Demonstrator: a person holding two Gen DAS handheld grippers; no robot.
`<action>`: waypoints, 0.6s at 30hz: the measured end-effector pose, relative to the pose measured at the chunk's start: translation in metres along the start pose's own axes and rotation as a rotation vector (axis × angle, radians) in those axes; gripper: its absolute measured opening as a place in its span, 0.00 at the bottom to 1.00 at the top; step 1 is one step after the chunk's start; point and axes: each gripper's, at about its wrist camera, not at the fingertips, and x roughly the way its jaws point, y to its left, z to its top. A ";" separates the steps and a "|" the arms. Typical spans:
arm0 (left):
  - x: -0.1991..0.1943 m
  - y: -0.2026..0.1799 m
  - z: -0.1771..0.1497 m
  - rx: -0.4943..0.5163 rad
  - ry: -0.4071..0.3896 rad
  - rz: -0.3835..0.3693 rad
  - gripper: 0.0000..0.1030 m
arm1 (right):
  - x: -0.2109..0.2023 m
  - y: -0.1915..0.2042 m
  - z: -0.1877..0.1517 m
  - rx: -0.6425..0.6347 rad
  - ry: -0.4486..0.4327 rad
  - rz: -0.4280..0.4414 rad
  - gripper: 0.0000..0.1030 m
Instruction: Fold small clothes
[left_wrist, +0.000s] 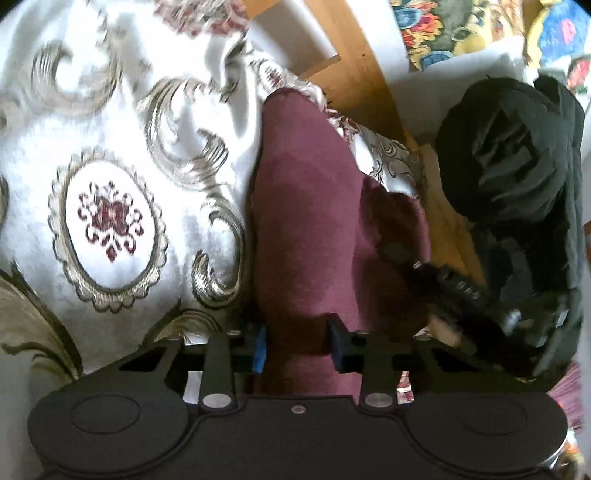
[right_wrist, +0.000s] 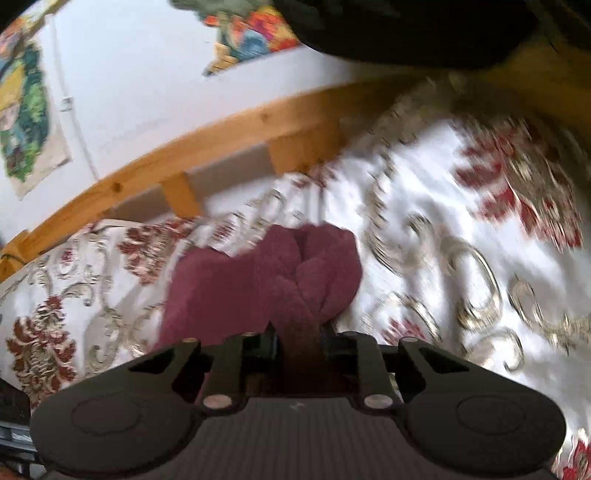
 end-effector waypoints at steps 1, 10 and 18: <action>-0.003 -0.007 0.000 0.032 -0.013 0.021 0.32 | -0.003 0.007 0.003 -0.013 -0.012 0.009 0.21; -0.082 -0.058 0.016 0.265 -0.246 0.201 0.31 | -0.017 0.092 0.019 -0.140 -0.154 0.163 0.20; -0.119 -0.034 0.026 0.278 -0.309 0.392 0.31 | 0.031 0.150 0.014 -0.194 -0.103 0.231 0.21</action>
